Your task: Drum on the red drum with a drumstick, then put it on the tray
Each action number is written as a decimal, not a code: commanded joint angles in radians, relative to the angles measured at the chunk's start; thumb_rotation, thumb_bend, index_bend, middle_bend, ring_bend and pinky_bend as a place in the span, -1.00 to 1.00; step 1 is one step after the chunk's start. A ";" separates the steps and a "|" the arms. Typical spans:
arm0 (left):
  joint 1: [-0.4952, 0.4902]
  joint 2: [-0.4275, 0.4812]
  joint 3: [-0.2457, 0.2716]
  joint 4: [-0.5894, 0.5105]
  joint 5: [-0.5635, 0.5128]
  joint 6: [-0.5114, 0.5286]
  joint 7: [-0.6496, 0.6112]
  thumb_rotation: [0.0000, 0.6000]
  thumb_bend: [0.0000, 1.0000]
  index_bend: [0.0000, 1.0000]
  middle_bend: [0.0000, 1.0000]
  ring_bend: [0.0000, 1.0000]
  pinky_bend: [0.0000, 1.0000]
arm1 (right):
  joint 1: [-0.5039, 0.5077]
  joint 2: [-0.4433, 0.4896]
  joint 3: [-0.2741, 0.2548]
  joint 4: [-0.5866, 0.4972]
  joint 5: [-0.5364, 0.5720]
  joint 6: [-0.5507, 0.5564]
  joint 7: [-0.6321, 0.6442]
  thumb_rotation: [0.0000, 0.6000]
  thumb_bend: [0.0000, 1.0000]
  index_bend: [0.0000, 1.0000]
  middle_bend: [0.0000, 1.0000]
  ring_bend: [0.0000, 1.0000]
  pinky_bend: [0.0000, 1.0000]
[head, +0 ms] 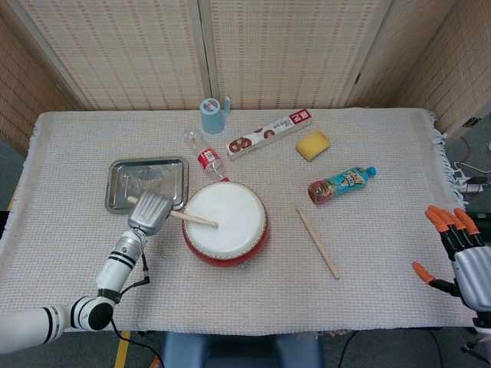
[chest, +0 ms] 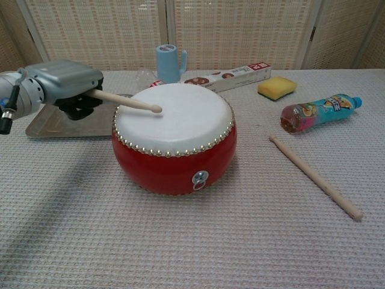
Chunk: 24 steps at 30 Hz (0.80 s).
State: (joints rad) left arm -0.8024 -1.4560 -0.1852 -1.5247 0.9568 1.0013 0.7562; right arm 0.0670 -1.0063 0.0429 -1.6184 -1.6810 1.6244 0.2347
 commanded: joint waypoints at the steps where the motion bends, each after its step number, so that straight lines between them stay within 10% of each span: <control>1: -0.020 -0.010 0.031 0.027 -0.004 0.014 0.067 1.00 0.67 1.00 1.00 1.00 1.00 | 0.000 -0.001 0.000 0.000 -0.001 0.000 0.002 1.00 -0.53 -1.00 -0.89 -1.00 -1.00; 10: -0.002 0.057 -0.073 -0.085 -0.127 -0.041 -0.165 1.00 0.66 1.00 1.00 1.00 1.00 | -0.003 -0.001 -0.001 0.004 0.003 0.006 0.009 1.00 -0.53 -1.00 -0.89 -1.00 -1.00; 24: -0.049 -0.015 0.039 0.031 -0.087 0.035 0.021 1.00 0.65 1.00 1.00 1.00 1.00 | 0.000 -0.002 0.001 0.009 0.007 0.002 0.016 1.00 -0.53 -1.00 -0.89 -1.00 -1.00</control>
State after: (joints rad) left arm -0.8492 -1.4643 -0.1419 -1.4802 0.8633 1.0204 0.8058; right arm 0.0674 -1.0080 0.0434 -1.6090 -1.6743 1.6265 0.2510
